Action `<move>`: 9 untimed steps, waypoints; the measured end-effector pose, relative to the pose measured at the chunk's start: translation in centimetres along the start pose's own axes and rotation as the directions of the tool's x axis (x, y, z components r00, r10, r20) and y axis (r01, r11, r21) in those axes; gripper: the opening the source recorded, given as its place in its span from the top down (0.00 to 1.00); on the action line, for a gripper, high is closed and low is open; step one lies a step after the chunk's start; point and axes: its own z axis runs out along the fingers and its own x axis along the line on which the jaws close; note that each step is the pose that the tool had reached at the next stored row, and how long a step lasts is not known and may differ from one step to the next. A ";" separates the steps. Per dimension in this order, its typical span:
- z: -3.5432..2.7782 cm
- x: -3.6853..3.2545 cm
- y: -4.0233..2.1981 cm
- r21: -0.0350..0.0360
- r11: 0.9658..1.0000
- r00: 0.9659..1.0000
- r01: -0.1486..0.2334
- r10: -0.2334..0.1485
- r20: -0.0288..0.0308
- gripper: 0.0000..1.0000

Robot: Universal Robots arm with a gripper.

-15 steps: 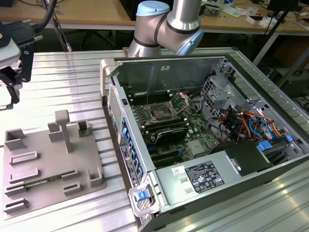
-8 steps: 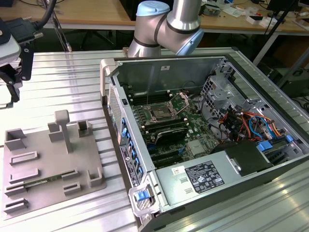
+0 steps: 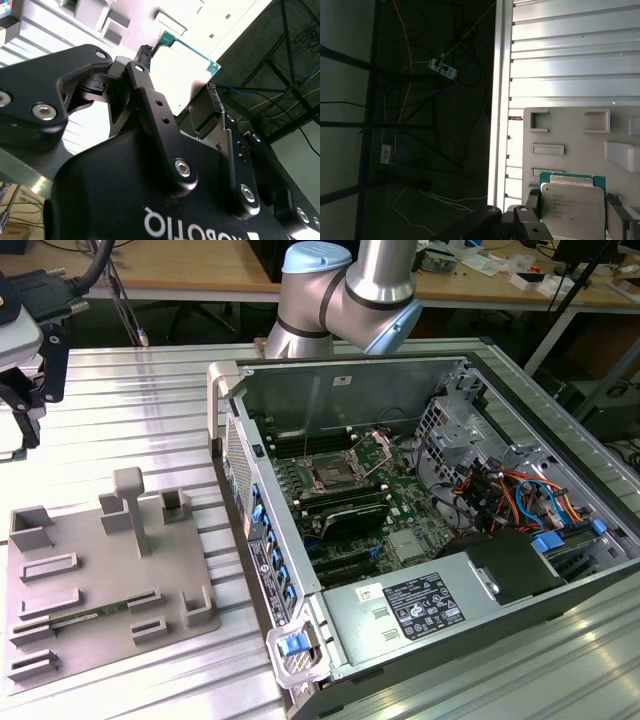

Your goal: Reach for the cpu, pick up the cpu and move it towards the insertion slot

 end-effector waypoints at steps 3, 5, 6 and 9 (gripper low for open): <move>-0.01 -0.01 0.00 0.000 1.000 1.000 0.000 0.000 0.000 0.45; -0.02 -0.02 0.00 0.000 1.000 1.000 0.000 0.000 0.000 0.45; -0.01 -0.02 0.00 0.000 1.000 1.000 0.000 0.000 0.000 0.45; -0.01 -0.04 0.00 0.000 1.000 1.000 0.000 0.000 0.000 0.45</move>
